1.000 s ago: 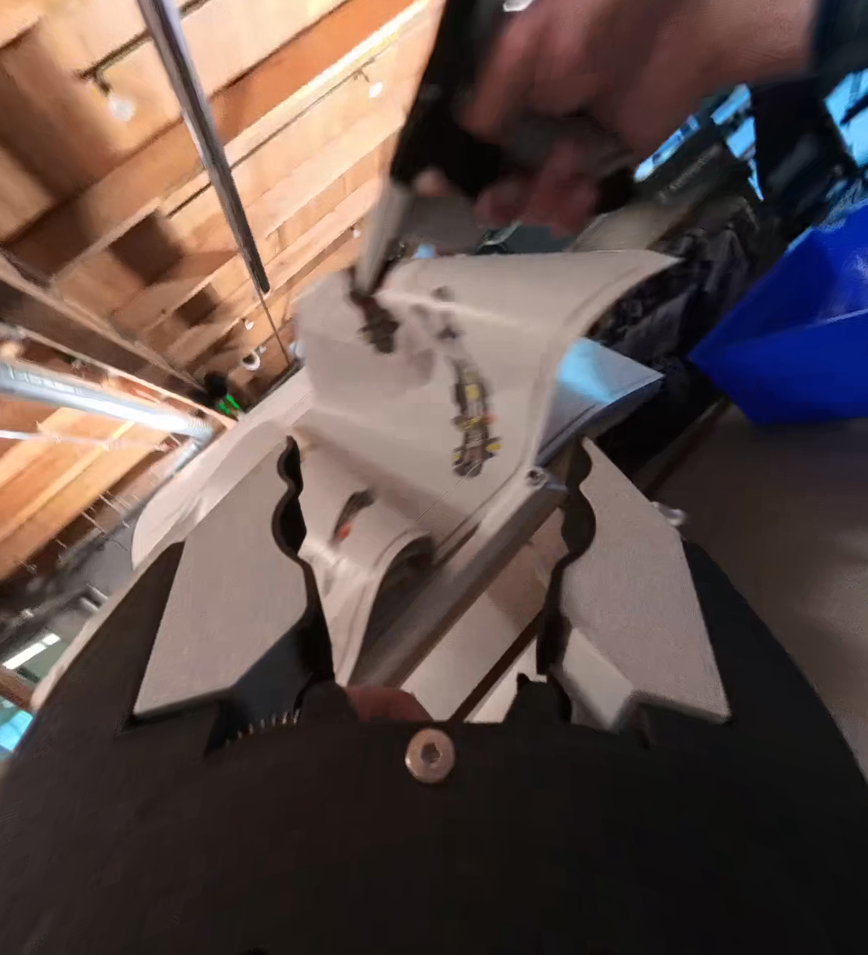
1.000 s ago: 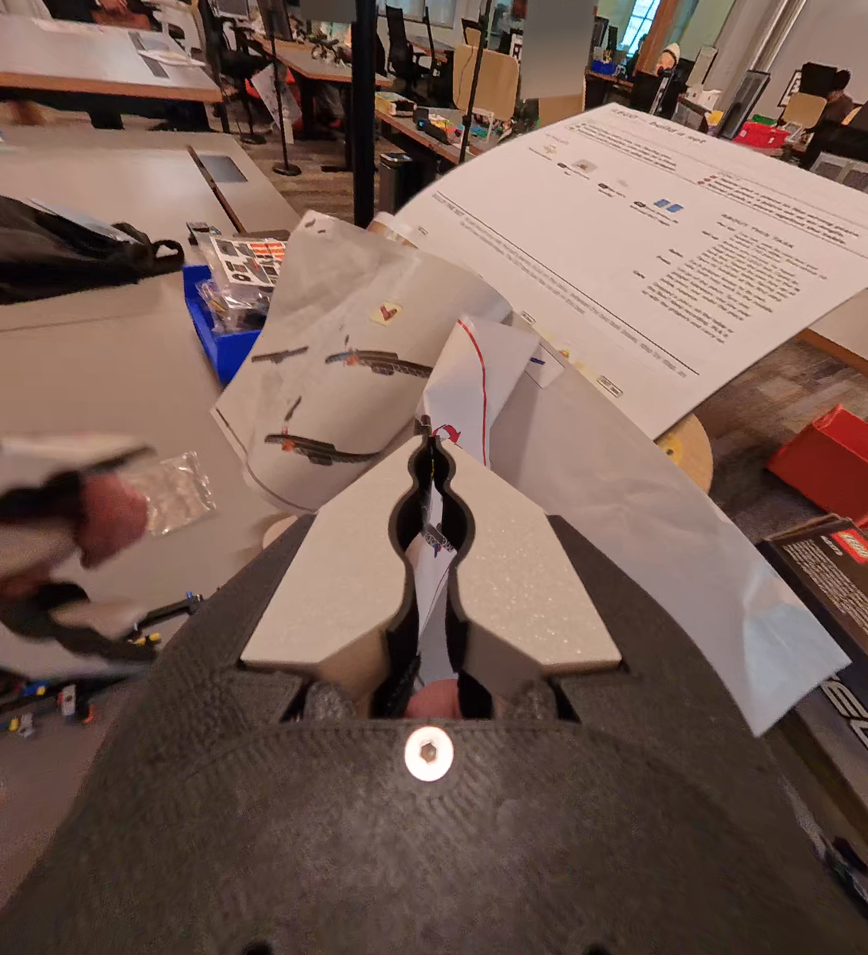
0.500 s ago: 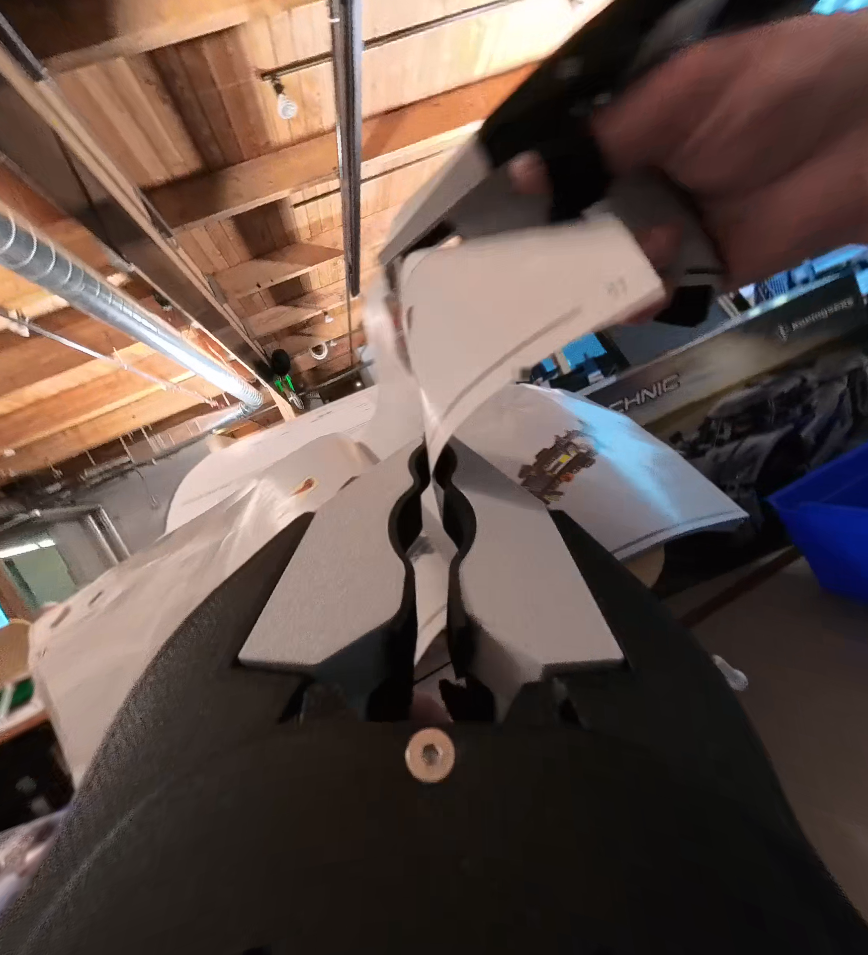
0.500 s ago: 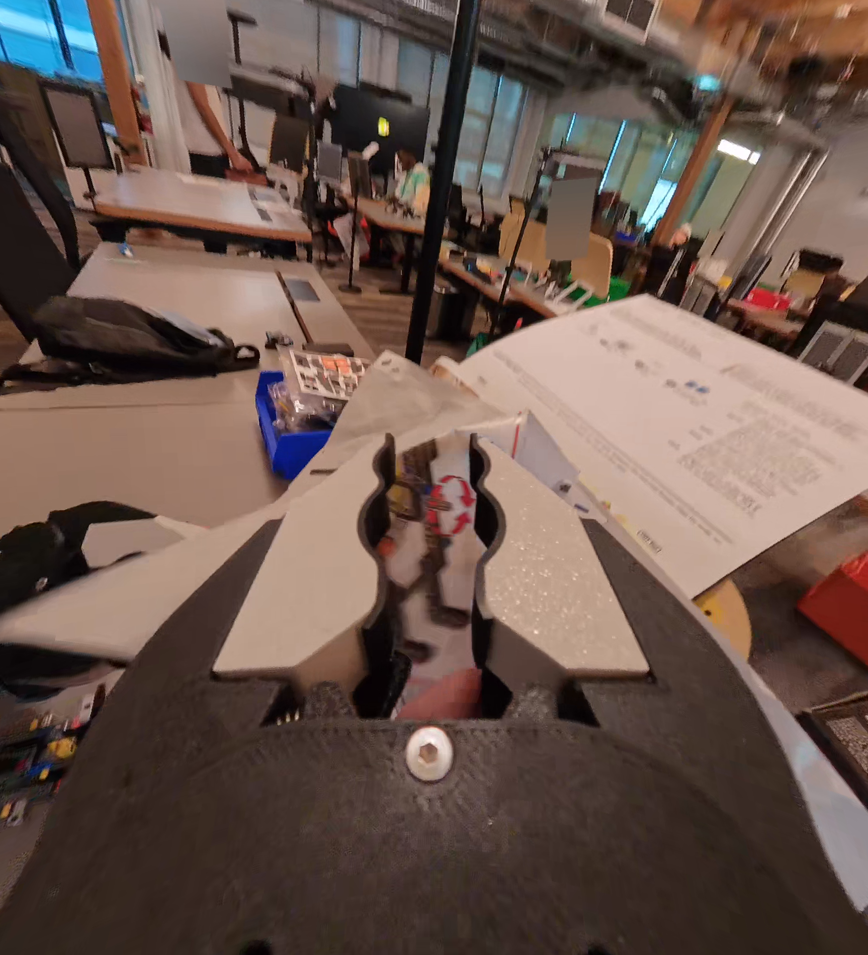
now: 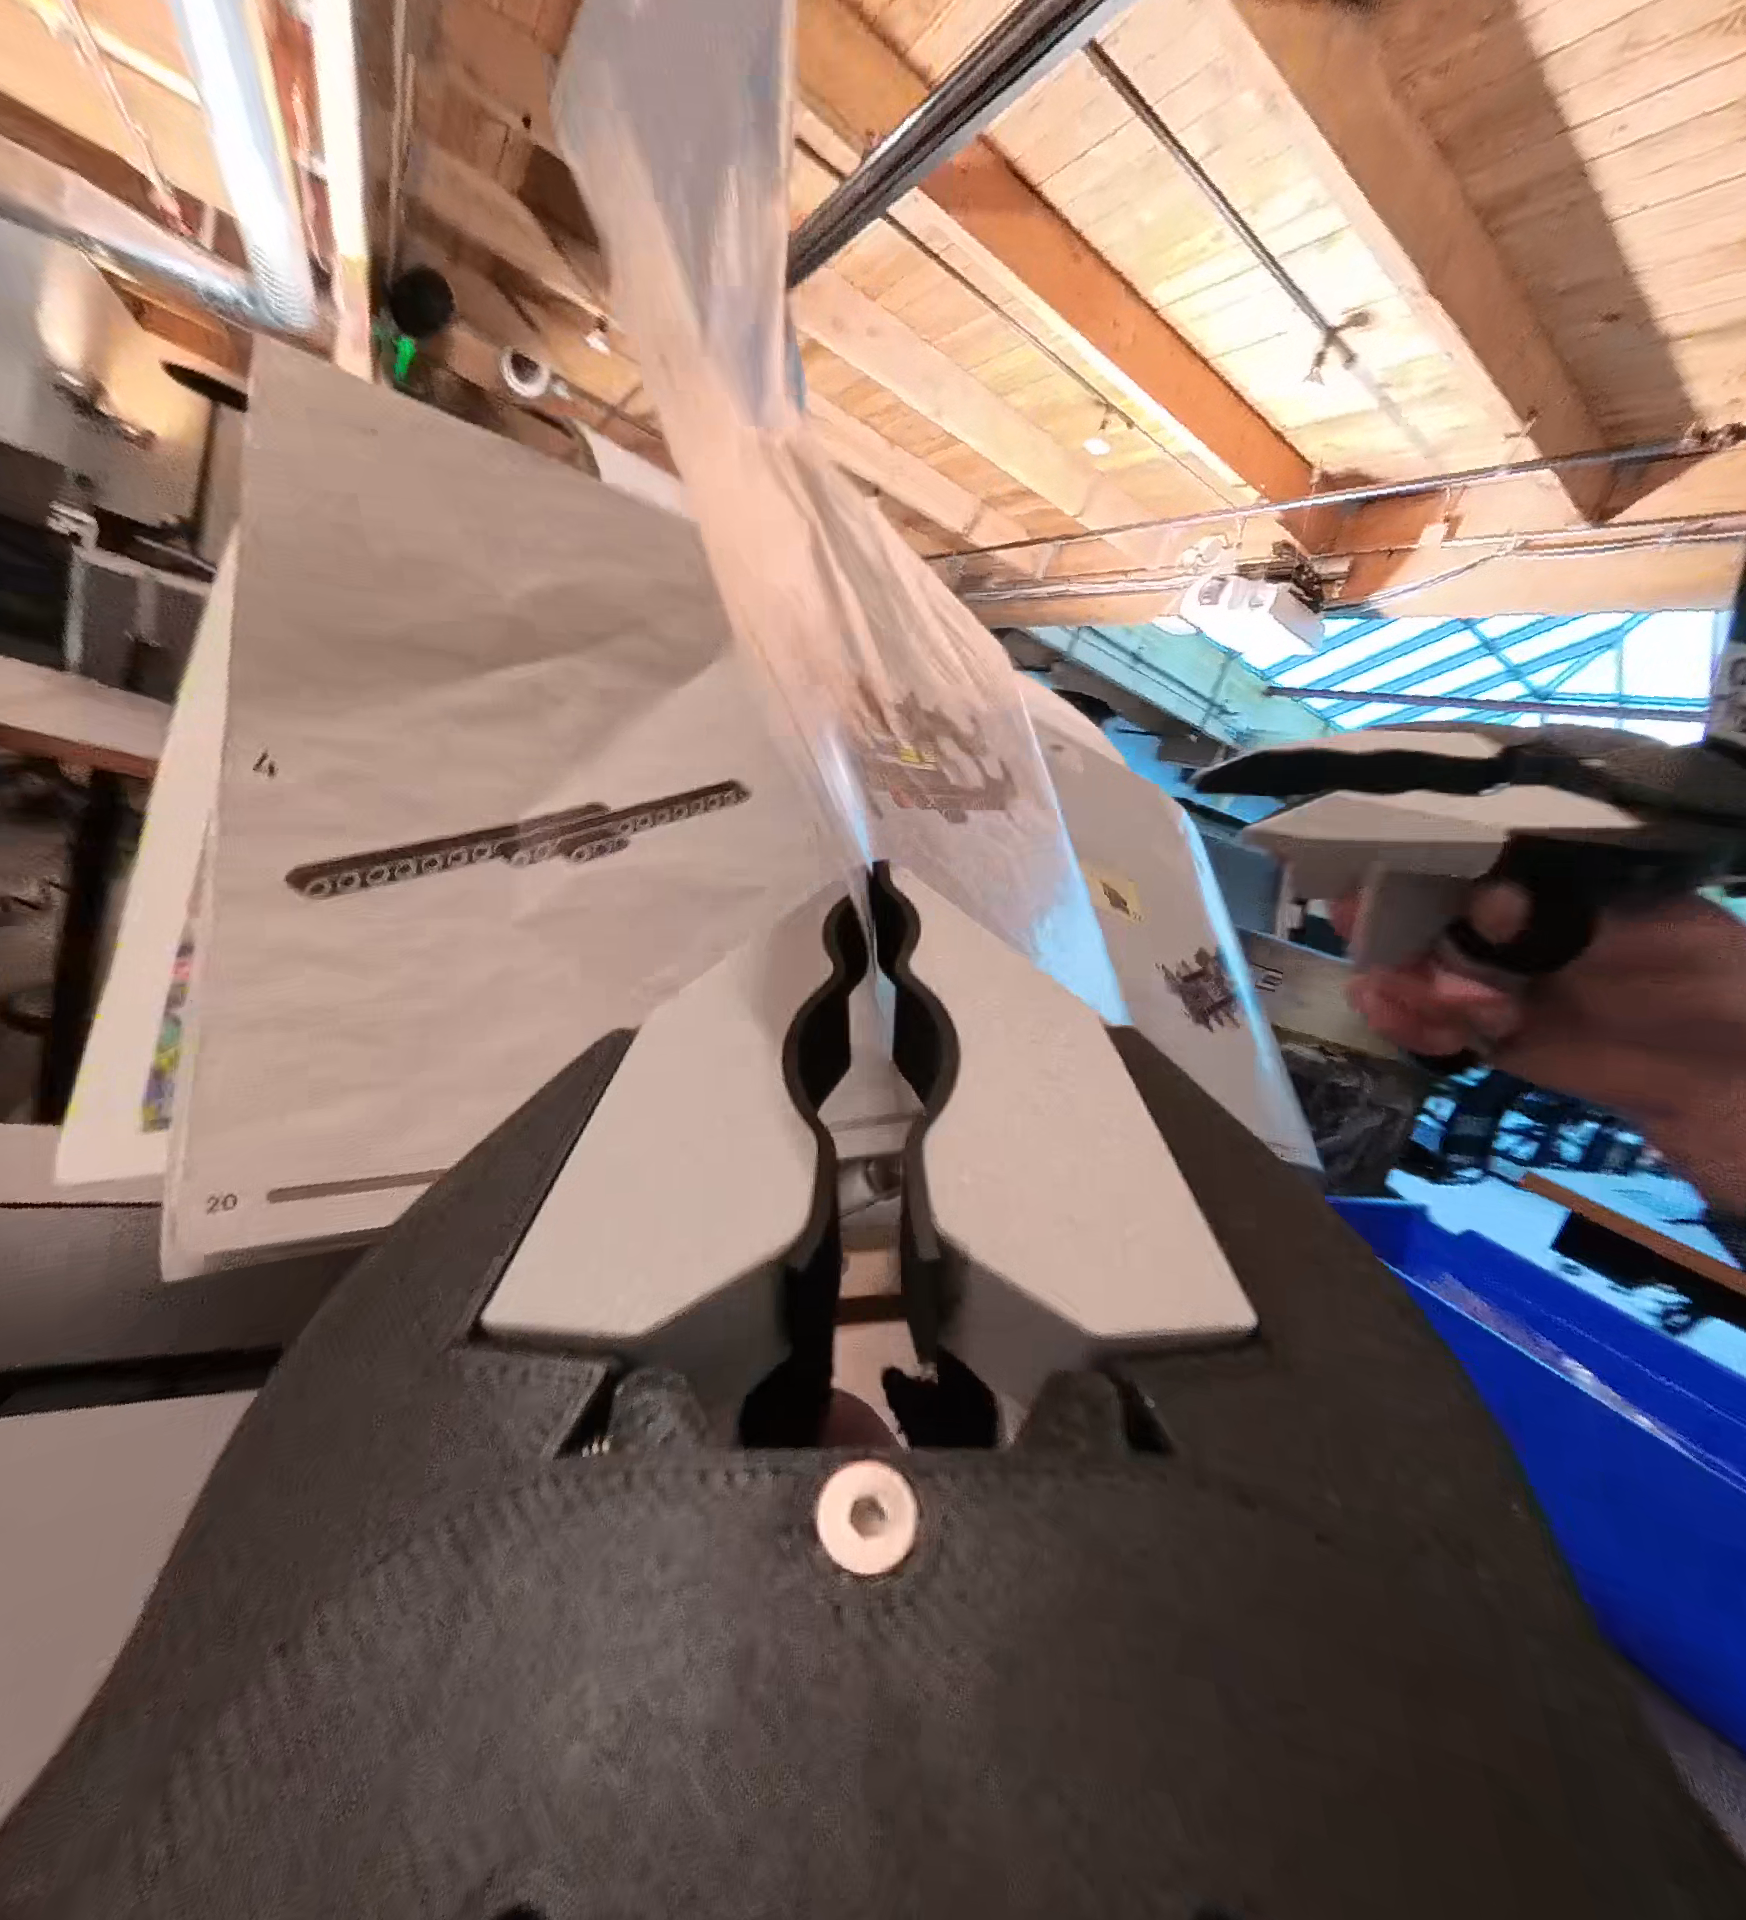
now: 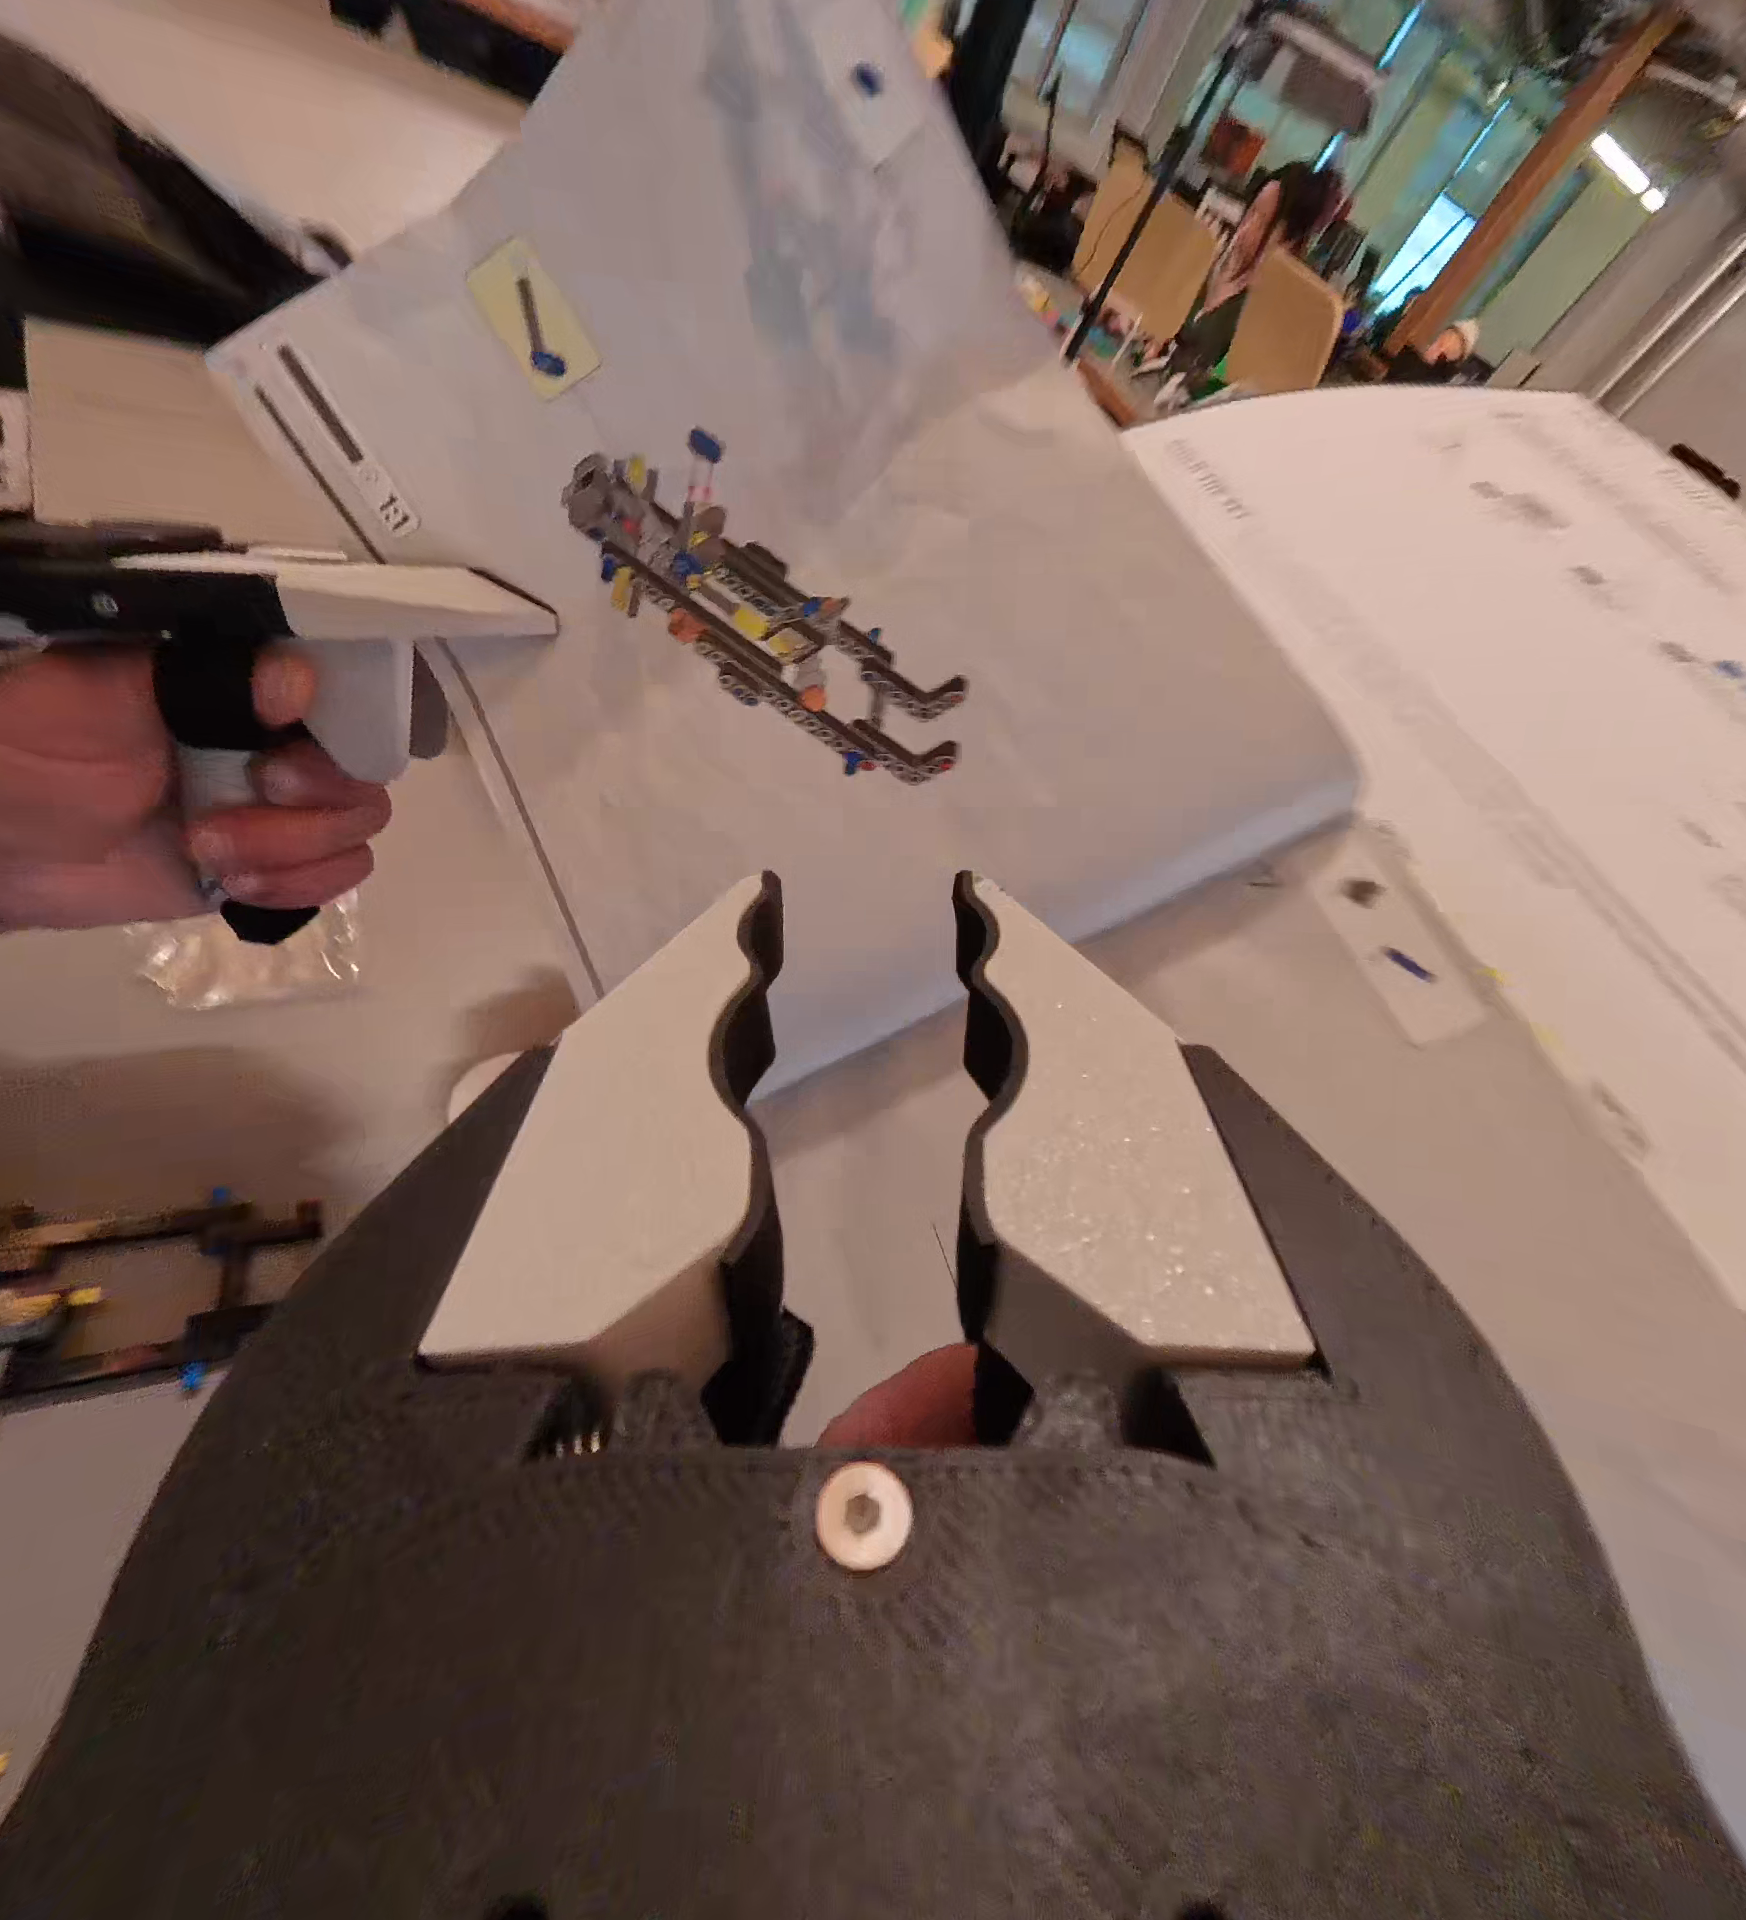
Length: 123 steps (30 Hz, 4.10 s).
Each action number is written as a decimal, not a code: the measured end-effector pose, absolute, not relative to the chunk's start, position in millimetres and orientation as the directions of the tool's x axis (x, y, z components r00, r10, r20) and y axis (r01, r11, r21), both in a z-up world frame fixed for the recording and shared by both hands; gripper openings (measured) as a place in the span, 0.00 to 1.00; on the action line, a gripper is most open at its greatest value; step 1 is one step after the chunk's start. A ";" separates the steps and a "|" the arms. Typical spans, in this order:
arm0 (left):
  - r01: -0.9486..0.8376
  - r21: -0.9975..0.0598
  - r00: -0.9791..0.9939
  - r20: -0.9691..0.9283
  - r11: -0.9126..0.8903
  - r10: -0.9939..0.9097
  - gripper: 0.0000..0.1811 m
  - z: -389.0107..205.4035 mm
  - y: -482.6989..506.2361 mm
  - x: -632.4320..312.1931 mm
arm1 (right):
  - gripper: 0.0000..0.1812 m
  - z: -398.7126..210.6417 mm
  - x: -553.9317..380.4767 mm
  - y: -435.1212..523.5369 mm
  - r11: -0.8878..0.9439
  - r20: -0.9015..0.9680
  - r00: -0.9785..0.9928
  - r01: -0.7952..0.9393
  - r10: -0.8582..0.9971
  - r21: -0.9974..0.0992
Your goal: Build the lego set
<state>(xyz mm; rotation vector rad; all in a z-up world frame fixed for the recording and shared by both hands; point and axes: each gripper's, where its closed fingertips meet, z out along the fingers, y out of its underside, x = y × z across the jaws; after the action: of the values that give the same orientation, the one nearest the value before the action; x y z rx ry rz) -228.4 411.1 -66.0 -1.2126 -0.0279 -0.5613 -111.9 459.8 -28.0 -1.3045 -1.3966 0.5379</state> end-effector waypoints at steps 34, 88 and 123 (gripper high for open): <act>0.417 -0.900 0.843 0.331 0.126 -0.424 0.00 -108.9 440.1 -312.0 | 0.01 -154.9 -246.1 413.5 0.680 0.825 -0.306 0.723 0.475 -0.124; -0.296 -0.951 0.839 -0.302 0.087 -0.453 0.28 -140.7 332.4 -211.8 | 0.14 -276.4 33.3 327.8 -0.200 0.153 0.401 0.709 0.903 -0.676; -0.523 -0.830 0.700 -0.289 -0.194 -0.653 0.24 -252.3 263.2 -189.8 | 0.14 -307.0 44.1 239.6 -0.165 0.140 0.331 0.742 0.933 -0.649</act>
<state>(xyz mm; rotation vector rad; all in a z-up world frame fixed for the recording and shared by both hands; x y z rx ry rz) -189.8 263.2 -252.3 -1.8567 0.9210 -0.1544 44.1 239.6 -307.0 -1.9653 -1.4678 0.3876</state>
